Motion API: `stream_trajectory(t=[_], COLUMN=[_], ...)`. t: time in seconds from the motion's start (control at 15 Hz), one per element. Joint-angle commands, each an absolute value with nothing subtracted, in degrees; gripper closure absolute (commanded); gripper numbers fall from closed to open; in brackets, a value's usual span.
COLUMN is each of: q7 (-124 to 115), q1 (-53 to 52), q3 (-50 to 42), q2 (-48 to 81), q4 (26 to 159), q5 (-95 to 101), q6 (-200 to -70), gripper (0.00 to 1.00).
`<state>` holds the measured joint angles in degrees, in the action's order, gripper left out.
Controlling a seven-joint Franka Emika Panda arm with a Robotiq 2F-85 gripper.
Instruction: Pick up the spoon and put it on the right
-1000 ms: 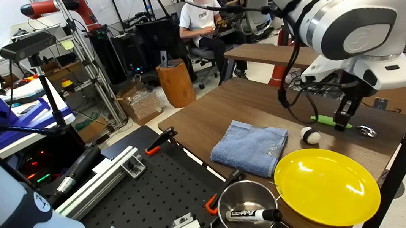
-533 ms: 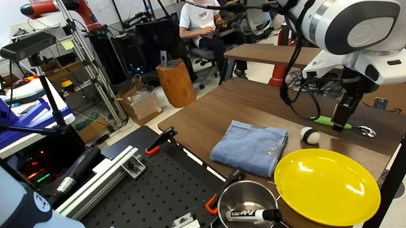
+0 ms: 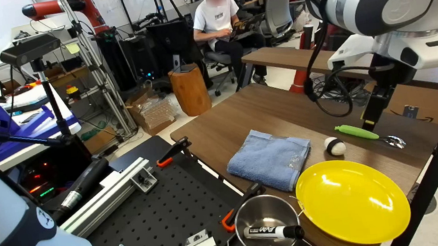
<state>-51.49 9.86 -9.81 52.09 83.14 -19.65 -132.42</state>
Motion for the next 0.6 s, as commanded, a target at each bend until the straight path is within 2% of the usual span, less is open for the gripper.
stream_trajectory(t=[0.0, 0.53], q7=[-51.48, -51.18], q1=[10.10, 10.03], q3=[-9.54, -9.57], q2=[51.61, 51.25], q4=[83.41, 84.31], q5=[-19.28, -19.28], q6=[-132.29, -132.29], gripper=[0.00, 0.00])
